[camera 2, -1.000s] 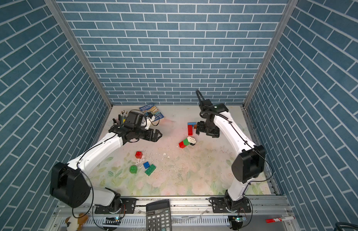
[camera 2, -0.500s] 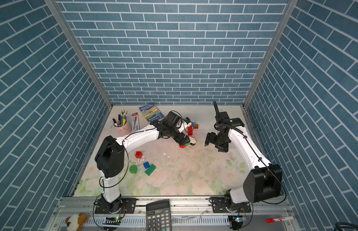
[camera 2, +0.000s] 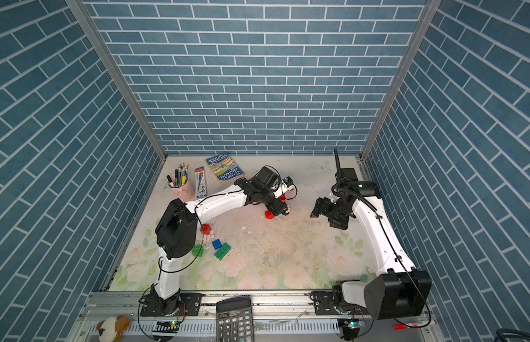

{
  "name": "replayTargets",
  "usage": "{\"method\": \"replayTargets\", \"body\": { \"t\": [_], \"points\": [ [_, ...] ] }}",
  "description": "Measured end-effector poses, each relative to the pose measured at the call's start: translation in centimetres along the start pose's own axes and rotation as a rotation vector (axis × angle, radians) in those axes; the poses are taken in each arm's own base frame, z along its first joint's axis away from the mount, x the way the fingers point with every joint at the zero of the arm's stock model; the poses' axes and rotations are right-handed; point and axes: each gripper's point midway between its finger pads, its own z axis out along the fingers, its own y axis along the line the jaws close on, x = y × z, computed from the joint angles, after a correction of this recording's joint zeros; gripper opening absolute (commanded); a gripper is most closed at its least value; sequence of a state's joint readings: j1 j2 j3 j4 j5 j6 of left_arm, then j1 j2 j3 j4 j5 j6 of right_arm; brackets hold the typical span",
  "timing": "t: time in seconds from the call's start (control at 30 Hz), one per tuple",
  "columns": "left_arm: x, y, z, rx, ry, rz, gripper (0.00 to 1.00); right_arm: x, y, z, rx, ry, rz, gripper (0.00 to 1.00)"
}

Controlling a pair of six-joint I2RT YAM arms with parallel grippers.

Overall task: Assemble the letter r with lego
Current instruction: Pick up the lego brick from the center of the board.

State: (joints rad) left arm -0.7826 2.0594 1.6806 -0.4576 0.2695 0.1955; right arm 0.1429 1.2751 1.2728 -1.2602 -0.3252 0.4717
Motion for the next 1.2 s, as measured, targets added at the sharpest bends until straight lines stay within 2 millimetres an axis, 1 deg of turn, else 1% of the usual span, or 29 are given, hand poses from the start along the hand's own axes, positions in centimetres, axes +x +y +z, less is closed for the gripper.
{"method": "replayTargets", "body": {
  "t": [0.13,0.17,0.4,0.5,0.63,0.87,1.03,1.1,1.2],
  "points": [
    [0.2,-0.1,0.2,0.005,0.004,0.017,0.74,0.9,-0.4,-0.3,0.006,0.006,0.004,0.84],
    [0.3,-0.1,0.4,0.008,0.008,0.019,0.71,1.0,-0.4,-0.4,0.007,0.005,0.004,0.84],
    [2.1,-0.4,2.5,0.045,0.057,0.020,0.68,1.3,-0.7,-0.6,0.019,0.009,0.011,0.83],
    [2.4,-0.4,2.6,0.048,0.066,0.022,0.62,1.3,-0.8,-0.6,0.021,0.009,0.011,0.83],
    [2.1,-0.5,2.5,0.053,0.060,0.024,0.56,1.3,-0.8,-0.6,0.022,0.008,0.012,0.82],
    [1.5,-0.4,2.5,0.053,0.051,0.025,0.53,1.2,-0.9,-0.6,0.030,0.006,0.014,0.82],
    [2.1,-0.3,3.0,0.053,0.066,0.018,0.52,1.2,-1.1,-0.6,0.036,0.006,0.014,0.82],
    [2.3,-0.3,3.3,0.054,0.073,0.013,0.50,1.2,-1.2,-0.6,0.040,0.004,0.016,0.82],
    [2.6,-0.2,3.5,0.051,0.082,0.006,0.49,1.1,-1.2,-0.6,0.041,0.002,0.018,0.82]
  ]
}}
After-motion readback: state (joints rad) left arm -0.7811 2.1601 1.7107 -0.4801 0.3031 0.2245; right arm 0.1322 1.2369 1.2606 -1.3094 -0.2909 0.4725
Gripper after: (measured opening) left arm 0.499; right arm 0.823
